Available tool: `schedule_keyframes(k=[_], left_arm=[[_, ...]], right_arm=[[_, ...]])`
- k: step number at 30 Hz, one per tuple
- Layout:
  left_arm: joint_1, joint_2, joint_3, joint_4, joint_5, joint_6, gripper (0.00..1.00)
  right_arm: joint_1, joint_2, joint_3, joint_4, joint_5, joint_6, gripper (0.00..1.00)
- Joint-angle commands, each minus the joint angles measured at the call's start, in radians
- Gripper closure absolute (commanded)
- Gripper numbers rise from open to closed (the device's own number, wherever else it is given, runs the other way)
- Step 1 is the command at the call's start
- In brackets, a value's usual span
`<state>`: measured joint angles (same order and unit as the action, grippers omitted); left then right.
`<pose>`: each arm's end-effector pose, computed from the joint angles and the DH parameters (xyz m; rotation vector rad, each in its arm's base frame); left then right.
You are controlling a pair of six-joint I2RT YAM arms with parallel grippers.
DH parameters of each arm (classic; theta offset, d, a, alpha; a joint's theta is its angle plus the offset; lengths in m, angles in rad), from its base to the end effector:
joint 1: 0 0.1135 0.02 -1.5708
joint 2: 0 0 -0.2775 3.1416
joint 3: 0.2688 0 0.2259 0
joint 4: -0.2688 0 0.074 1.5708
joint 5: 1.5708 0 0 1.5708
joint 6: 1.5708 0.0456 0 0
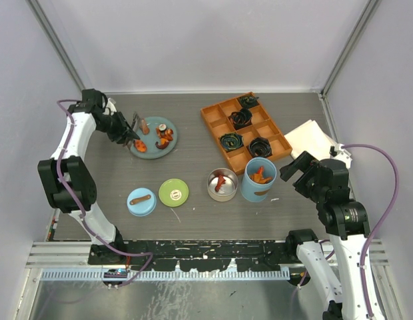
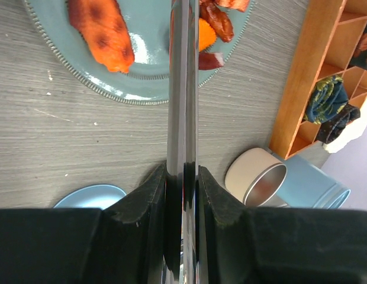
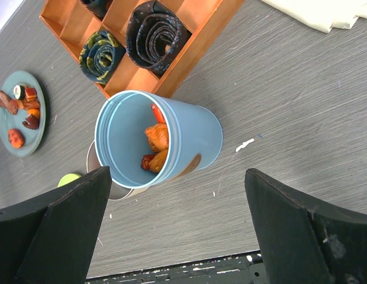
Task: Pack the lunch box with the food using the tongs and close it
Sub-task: Pick up the fake food from the plate.
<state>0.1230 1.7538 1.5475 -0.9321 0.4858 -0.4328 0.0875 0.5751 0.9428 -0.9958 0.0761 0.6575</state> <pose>0.3439 0.0211 0.2967 -0.5982 2.6313 -0.7510 0.0655 0.0023 0.3285 0.6644 2.1148 0.3325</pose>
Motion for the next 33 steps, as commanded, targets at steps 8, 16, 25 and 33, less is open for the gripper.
schedule_keyframes(k=[8, 16, 25, 33], left_arm=[[0.007, 0.041, -0.012, 0.037, -0.029, -0.044, 0.71], [0.007, 0.056, -0.048, 0.087, 0.011, -0.077, 0.64], [0.009, 0.081, -0.093, 0.185, 0.041, -0.134, 0.60], [0.009, 0.111, -0.134, 0.289, 0.143, -0.194, 0.72]], right_arm=[[-0.004, -0.003, 0.014, 0.038, 0.008, -0.004, 0.00], [-0.003, 0.000, 0.002, 0.043, 0.015, -0.010, 0.00], [-0.003, 0.009, 0.000, 0.046, 0.016, -0.010, 0.00], [-0.003, 0.016, -0.002, 0.046, 0.016, -0.008, 0.00]])
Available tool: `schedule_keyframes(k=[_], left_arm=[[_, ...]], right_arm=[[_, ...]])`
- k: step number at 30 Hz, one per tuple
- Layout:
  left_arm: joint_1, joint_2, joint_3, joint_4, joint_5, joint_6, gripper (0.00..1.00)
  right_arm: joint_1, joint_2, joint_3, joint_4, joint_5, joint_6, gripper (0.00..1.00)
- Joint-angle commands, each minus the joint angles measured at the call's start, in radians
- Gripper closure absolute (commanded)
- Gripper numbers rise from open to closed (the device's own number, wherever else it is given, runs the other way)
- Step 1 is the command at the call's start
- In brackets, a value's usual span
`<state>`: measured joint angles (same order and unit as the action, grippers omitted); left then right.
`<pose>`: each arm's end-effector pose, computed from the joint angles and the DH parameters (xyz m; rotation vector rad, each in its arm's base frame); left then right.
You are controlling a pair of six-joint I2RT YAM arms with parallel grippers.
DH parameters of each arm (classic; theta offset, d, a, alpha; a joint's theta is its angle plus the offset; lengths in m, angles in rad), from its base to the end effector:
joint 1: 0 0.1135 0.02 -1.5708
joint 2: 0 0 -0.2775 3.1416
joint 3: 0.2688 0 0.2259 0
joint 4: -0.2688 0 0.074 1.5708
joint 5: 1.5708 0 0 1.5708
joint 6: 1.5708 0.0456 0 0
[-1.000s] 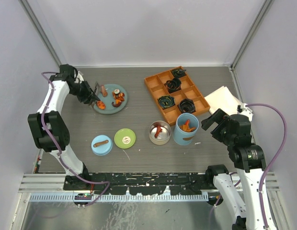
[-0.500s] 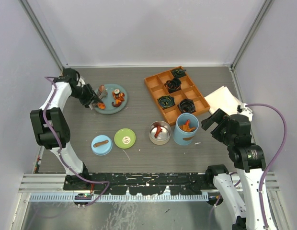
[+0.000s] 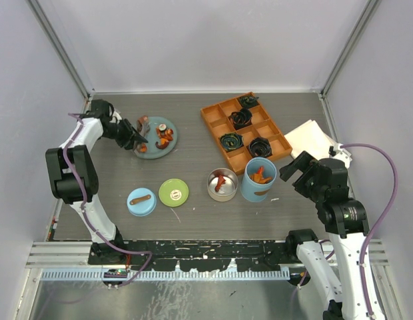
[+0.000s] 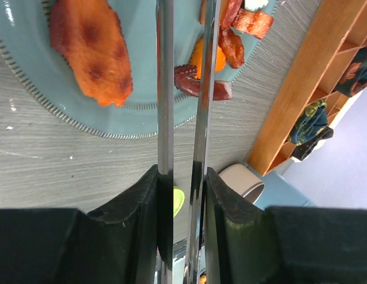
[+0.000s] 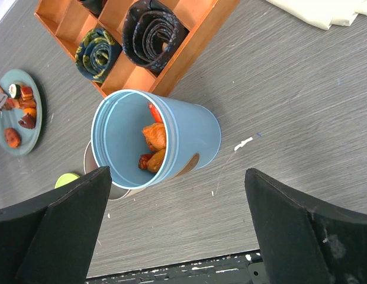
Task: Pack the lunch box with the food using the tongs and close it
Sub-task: Pick up the fake food from the plate, then place the fake food in the packing box.
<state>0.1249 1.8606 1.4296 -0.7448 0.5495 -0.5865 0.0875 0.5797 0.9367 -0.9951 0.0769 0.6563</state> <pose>0.3658 0.0219 0.2388 -0.8132 2.6349 -0.8815 0.0669 0.0024 0.3267 0.6659 2.1244 0.3274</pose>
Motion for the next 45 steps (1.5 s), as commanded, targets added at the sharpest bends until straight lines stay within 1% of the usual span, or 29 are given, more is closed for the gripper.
schedule_keyframes(k=[1, 9, 17, 21, 23, 28, 32, 34, 36, 39, 43, 45], left_arm=[[0.007, 0.004, -0.021, 0.112, 0.093, -0.046, 0.74], [0.007, -0.006, -0.034, 0.112, 0.123, -0.036, 0.90], [0.007, -0.013, -0.034, 0.093, 0.134, -0.007, 1.00], [0.007, -0.026, -0.032, 0.084, 0.134, -0.003, 1.00], [0.007, -0.056, -0.033, 0.081, 0.126, 0.006, 1.00], [0.007, -0.121, -0.001, 0.005, 0.134, 0.057, 1.00], [0.007, -0.164, -0.010, -0.029, 0.143, 0.083, 1.00], [0.006, -0.180, -0.013, -0.048, 0.160, 0.092, 1.00], [-0.001, -0.207, -0.026, -0.054, 0.207, 0.091, 1.00], [-0.073, -0.280, -0.044, -0.087, 0.243, 0.120, 1.00], [-0.263, -0.339, -0.037, -0.199, 0.268, 0.179, 1.00], [-0.356, -0.366, -0.059, -0.236, 0.266, 0.197, 1.00]], right_arm=[[-0.004, 0.011, 0.003, 0.046, 0.015, -0.006, 0.00], [-0.003, 0.006, 0.006, 0.044, 0.011, -0.002, 0.00], [-0.003, -0.004, 0.007, 0.039, 0.009, -0.002, 0.00], [-0.004, -0.009, 0.007, 0.037, 0.011, -0.003, 0.00], [-0.003, -0.010, 0.008, 0.035, 0.012, -0.003, 0.00], [-0.003, -0.007, 0.011, 0.035, 0.009, -0.002, 0.00], [-0.003, -0.010, 0.012, 0.035, 0.006, -0.003, 0.00], [-0.003, -0.012, 0.011, 0.035, 0.005, -0.003, 0.00], [-0.003, -0.014, 0.014, 0.035, 0.004, -0.003, 0.00], [-0.003, -0.015, 0.015, 0.037, 0.002, -0.002, 0.00], [-0.003, -0.015, 0.011, 0.039, -0.007, 0.000, 0.00], [-0.003, -0.015, 0.017, 0.035, -0.009, -0.001, 0.00]])
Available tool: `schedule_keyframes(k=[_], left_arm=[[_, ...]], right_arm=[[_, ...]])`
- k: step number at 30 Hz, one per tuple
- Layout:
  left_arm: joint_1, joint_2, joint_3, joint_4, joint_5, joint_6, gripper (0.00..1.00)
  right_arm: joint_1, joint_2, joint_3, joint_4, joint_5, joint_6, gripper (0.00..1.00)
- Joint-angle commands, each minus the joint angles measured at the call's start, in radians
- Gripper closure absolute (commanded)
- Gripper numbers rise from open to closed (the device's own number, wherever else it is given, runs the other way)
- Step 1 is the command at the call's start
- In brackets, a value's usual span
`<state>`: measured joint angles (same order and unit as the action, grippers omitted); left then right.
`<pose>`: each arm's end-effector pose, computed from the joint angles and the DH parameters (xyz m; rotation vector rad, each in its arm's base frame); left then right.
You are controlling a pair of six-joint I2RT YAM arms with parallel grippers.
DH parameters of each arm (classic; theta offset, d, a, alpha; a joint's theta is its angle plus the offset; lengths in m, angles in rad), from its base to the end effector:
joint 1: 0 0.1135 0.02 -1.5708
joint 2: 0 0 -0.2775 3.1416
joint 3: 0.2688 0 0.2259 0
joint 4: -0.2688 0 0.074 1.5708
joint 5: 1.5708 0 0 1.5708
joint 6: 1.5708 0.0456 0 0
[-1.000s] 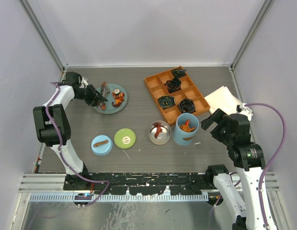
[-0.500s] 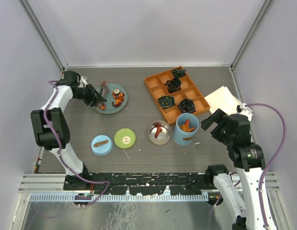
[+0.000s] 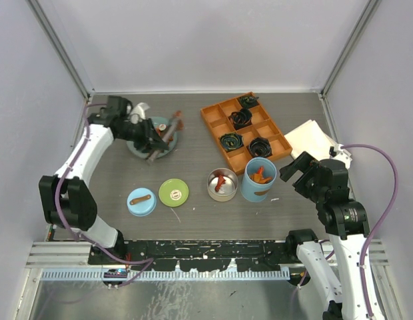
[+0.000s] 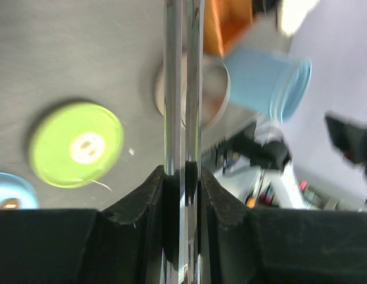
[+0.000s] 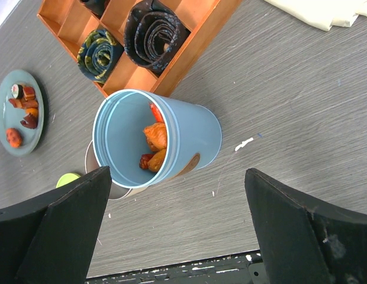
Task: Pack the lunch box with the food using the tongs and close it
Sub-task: Place the fake food in the packing box.
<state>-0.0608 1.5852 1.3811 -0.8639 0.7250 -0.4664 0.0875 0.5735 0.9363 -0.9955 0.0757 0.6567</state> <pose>0.2991 -0.0485 0.3108 -0.2781 2.6215 -1.1363 0.0656 0.0023 0.3268 0.6645 2.1196 0.3308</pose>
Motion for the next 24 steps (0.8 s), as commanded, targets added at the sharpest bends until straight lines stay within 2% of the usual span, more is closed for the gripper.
schedule_keyframes(k=[1, 6, 10, 16, 24], left_arm=[[-0.227, -0.103, -0.015, -0.148, 0.088, 0.098, 1.00], [-0.378, -0.142, -0.049, -0.216, 0.128, 0.127, 1.00], [-0.417, -0.170, -0.083, -0.249, 0.111, 0.115, 1.00], [-0.490, -0.210, -0.183, -0.153, 0.168, 0.021, 1.00], [-0.615, -0.155, -0.214, -0.004, 0.140, -0.099, 0.98]], right_arm=[[-0.003, -0.012, 0.022, 0.030, -0.003, -0.002, 0.00], [-0.003, -0.025, 0.024, 0.023, 0.013, -0.008, 0.00], [-0.003, -0.026, 0.019, 0.017, 0.006, -0.008, 0.00], [-0.003, -0.045, 0.005, 0.019, 0.006, 0.001, 0.00], [-0.003, -0.047, -0.002, 0.018, 0.010, 0.004, 0.00]])
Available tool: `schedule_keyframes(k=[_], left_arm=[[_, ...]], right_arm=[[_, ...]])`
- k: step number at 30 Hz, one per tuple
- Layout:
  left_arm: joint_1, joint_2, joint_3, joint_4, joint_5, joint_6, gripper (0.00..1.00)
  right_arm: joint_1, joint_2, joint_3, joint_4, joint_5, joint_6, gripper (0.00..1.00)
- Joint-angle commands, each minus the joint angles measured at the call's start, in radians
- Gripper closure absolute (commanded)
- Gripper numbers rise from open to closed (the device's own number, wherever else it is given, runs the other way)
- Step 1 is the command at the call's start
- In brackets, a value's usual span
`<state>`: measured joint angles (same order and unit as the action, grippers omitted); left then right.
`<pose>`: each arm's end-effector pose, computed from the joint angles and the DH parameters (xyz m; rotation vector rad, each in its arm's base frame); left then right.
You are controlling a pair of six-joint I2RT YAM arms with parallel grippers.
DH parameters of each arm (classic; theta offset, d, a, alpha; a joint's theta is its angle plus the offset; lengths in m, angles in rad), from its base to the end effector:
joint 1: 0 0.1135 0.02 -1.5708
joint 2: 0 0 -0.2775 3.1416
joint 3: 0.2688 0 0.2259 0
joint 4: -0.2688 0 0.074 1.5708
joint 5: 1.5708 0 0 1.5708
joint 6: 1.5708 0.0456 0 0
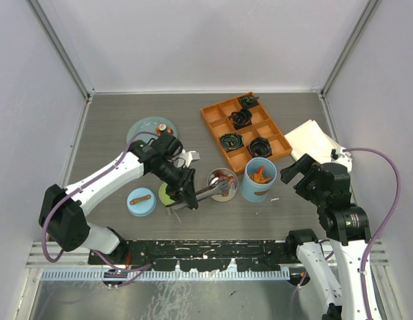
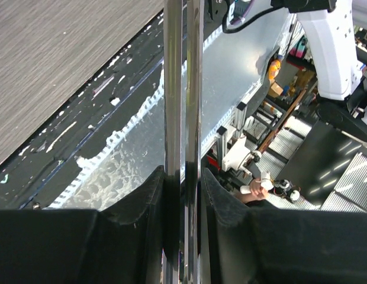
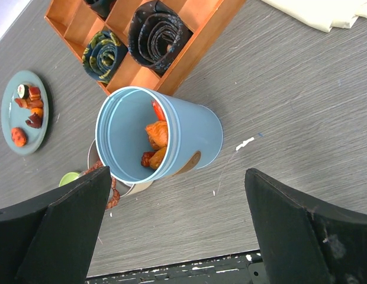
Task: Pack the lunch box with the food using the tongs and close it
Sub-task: Place the fake food in the packing box.
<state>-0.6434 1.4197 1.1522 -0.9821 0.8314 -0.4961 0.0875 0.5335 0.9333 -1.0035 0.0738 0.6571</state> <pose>0.1696 -0.1693 0.2888 -0.3887 -2.6609 1.2314 0.0568 0.0016 0.3268 0.6569 2.0926 0.3435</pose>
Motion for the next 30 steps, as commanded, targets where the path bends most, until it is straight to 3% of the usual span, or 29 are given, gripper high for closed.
schedule_keyframes(k=[1, 16, 22, 30], left_arm=[[-0.038, 0.020, 0.018, 0.123, 0.028, -0.075, 0.97], [-0.054, 0.095, 0.037, 0.151, -0.031, -0.104, 0.95], [-0.064, 0.133, 0.039, 0.196, 0.006, -0.117, 0.86], [-0.064, 0.133, 0.075, 0.162, -0.047, -0.098, 0.63]], right_arm=[[-0.003, -0.007, 0.002, 0.025, 0.014, 0.002, 0.00], [-0.003, 0.000, -0.014, 0.033, 0.021, -0.009, 0.00], [-0.003, 0.000, -0.013, 0.034, 0.024, -0.011, 0.00], [-0.004, 0.001, -0.013, 0.034, 0.024, -0.010, 0.00]])
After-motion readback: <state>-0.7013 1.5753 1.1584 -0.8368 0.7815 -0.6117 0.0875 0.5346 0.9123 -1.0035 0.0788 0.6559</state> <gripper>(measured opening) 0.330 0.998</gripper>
